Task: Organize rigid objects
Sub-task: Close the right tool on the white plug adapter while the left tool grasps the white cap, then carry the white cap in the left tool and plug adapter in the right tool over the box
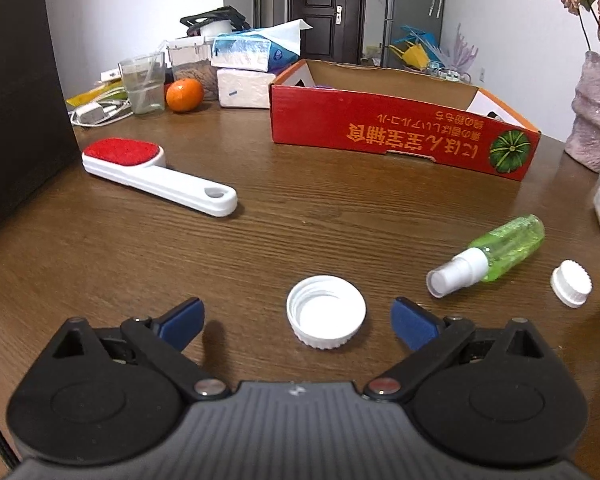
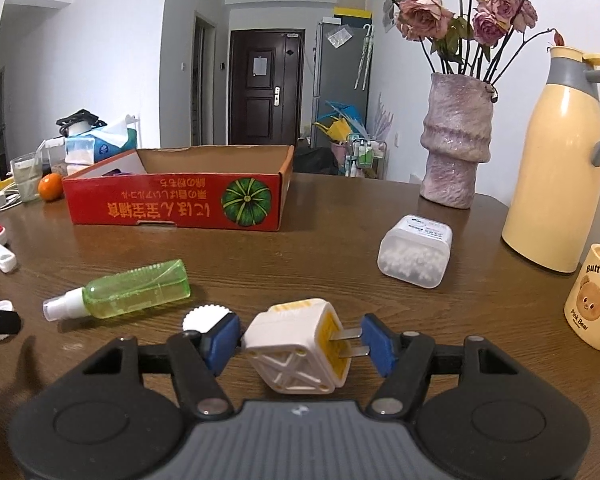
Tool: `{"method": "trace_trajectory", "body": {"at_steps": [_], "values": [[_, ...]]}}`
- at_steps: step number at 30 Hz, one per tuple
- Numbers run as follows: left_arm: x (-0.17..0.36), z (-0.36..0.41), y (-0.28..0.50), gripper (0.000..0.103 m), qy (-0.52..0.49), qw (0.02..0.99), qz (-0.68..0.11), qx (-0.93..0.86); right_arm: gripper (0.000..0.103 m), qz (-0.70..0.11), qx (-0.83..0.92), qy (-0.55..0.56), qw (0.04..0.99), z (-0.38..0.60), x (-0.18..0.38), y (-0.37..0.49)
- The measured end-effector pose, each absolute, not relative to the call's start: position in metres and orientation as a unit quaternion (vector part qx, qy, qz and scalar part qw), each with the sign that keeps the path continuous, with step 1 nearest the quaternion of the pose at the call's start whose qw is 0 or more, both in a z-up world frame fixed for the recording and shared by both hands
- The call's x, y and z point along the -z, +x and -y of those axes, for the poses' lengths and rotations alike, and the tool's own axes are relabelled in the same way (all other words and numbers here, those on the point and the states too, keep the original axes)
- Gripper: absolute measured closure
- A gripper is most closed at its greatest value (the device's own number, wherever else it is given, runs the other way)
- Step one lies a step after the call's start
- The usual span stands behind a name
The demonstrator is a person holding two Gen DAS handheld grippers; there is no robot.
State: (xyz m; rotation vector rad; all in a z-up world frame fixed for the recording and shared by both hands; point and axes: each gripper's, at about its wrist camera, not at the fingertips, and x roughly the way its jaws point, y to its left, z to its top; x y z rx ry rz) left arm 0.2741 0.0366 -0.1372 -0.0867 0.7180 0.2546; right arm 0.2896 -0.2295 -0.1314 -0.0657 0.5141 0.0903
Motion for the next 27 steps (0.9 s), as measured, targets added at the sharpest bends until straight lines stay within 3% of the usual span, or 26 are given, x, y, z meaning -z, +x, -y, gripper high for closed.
{"method": "trace_trajectory", "body": {"at_steps": [7,12,15,27], "values": [[0.141,-0.029,0.278,0.019,-0.02,0.931,-0.348,-0.111,0.037,-0.25,-0.042,-0.029,0.967,0.231,0.131,0.288],[0.14,-0.028,0.281,0.04,-0.024,0.933,-0.344,-0.099,0.037,-0.25,-0.042,-0.029,0.967,0.231,0.131,0.287],[0.139,-0.027,0.28,0.06,-0.018,0.936,-0.34,-0.094,0.037,-0.248,-0.041,-0.025,0.967,0.231,0.131,0.287],[0.138,-0.023,0.275,0.062,-0.004,0.94,-0.332,-0.079,0.037,-0.243,-0.036,-0.018,0.969,0.233,0.13,0.283]]}}
